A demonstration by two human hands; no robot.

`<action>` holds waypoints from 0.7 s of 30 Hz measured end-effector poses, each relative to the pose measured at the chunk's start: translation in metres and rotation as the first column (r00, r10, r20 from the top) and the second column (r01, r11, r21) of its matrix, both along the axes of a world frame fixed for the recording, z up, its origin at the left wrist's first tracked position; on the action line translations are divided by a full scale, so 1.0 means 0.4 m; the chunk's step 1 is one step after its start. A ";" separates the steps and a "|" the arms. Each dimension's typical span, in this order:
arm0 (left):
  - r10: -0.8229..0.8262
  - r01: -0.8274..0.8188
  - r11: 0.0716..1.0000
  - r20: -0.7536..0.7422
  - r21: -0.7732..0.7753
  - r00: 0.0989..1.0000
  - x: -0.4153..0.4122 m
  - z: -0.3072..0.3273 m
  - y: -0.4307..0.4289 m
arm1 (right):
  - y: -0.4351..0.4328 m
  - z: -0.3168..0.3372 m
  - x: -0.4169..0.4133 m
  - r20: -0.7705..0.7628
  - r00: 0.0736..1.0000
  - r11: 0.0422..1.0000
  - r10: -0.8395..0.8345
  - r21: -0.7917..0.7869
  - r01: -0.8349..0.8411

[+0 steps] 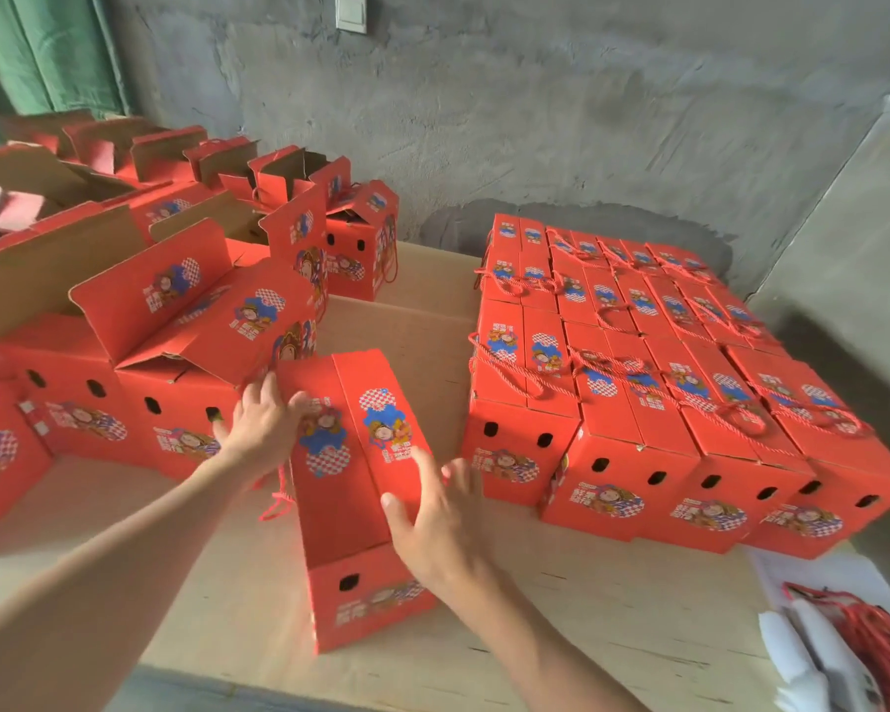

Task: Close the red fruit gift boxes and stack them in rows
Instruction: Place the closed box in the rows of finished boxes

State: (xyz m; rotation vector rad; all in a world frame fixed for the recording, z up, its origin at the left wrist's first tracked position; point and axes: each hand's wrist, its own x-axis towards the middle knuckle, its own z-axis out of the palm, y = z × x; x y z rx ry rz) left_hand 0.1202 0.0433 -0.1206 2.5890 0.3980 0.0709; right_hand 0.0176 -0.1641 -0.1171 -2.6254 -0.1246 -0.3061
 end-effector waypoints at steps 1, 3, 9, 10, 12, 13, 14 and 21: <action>0.074 -0.070 0.988 0.021 -0.135 0.997 -0.018 -0.004 -0.003 | -0.001 -0.003 0.005 -0.075 0.997 0.993 0.002 0.121 0.007; 0.103 -0.080 0.947 0.059 -0.311 0.993 -0.066 -0.022 -0.006 | -0.018 0.011 0.022 -0.414 0.910 0.886 0.002 0.424 0.190; 0.095 -0.174 0.703 -0.151 -0.689 0.984 -0.123 -0.008 -0.006 | -0.029 0.054 0.105 -0.626 0.732 0.595 0.270 0.706 0.384; 0.104 -0.173 0.725 -0.143 -0.667 0.984 -0.120 0.003 -0.007 | -0.020 0.064 0.120 -0.576 0.778 0.550 0.250 0.746 0.376; 0.128 -0.136 0.795 -0.057 -0.591 0.990 -0.110 0.039 -0.007 | -0.003 0.091 0.147 -0.465 0.862 0.526 0.201 0.794 0.306; 0.115 -0.089 0.806 0.007 -0.585 0.993 -0.109 0.070 -0.005 | 0.006 0.107 0.157 -0.412 0.891 0.538 0.193 0.803 0.255; 0.095 -0.034 0.788 0.067 -0.614 0.993 -0.107 0.104 -0.002 | 0.016 0.130 0.164 -0.359 0.912 0.559 0.198 0.806 0.196; -0.148 0.424 0.620 0.432 -0.660 0.889 -0.090 0.371 -0.028 | 0.107 0.326 0.192 -0.184 0.818 0.511 0.546 0.846 -0.151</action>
